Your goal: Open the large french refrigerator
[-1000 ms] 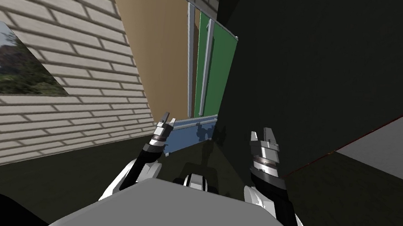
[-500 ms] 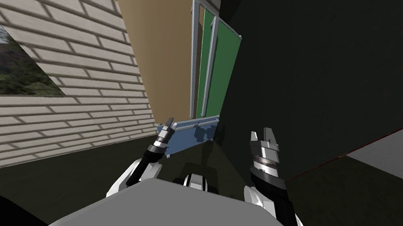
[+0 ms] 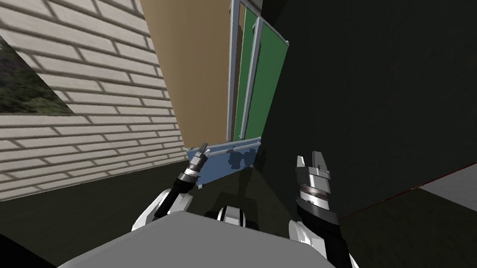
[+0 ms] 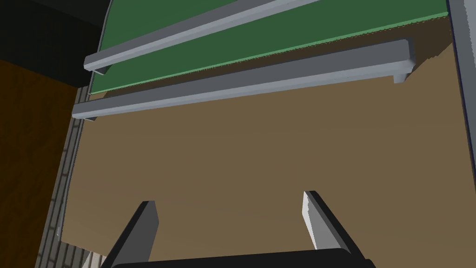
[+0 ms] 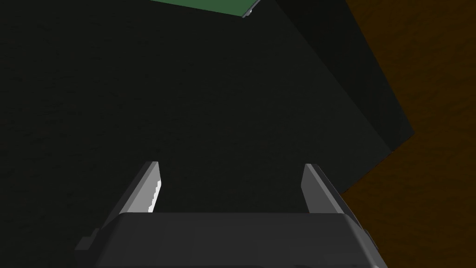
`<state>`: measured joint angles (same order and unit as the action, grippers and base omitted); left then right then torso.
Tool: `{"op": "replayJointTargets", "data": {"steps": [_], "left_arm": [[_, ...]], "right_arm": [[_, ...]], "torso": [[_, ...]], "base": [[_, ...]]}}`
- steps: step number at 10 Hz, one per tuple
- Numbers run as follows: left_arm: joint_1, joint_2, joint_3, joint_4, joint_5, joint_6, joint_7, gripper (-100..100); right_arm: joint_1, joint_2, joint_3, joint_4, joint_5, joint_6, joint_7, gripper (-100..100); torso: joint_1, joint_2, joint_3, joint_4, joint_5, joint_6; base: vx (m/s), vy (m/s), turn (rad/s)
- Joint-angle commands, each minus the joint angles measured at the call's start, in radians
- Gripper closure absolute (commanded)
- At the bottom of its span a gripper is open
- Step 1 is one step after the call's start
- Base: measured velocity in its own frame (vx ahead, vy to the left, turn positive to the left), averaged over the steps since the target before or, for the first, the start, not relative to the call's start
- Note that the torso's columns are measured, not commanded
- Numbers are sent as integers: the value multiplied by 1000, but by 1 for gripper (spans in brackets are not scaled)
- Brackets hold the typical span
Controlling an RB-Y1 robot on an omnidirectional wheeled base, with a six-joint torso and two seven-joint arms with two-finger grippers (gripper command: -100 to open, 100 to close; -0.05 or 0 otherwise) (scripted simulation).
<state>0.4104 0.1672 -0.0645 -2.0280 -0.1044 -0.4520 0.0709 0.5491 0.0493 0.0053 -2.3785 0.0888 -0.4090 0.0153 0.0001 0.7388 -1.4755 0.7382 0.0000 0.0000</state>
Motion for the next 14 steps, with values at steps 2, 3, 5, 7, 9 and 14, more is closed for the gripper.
{"op": "replayJointTargets", "data": {"steps": [2, 3, 5, 7, 9, 14], "left_arm": [[-24, 1, 2, 91, -1, -6, -10, -100], [-33, 0, 3, 127, -2, -9, -13, -100], [-51, -3, 4, 192, -3, -15, -21, -100], [-60, -5, 4, 238, -4, -17, -25, -100], [-69, -7, 5, 270, -5, -20, -30, -100], [-107, -19, 7, 431, -7, -31, -46, -100]], "right_arm": [[0, 0, 0, 0, 0, 0, 0, 0], [0, 0, 0, 0, 0, 0, 0, 0], [0, 0, 0, 0, 0, 0, 0, 0], [0, 0, 0, 0, 0, 0, 0, 0], [0, 0, 0, 0, 0, 0, 0, 0], [0, 0, 0, 0, 0, 0, 0, 0]], "torso": [[3, -2, -1, 0, 1, 0], [0, -1, -1, 0, 0, 0], [0, -1, 0, 0, 0, 0], [-2, -1, -1, 0, 0, 0], [-2, 0, 0, 0, 0, 0], [1, -1, -1, 0, 0, 0]], "base": [[31, 98, -15], [34, 82, -11], [31, 107, -22], [32, 72, -10], [19, 53, -11], [33, 87, -18]]}}
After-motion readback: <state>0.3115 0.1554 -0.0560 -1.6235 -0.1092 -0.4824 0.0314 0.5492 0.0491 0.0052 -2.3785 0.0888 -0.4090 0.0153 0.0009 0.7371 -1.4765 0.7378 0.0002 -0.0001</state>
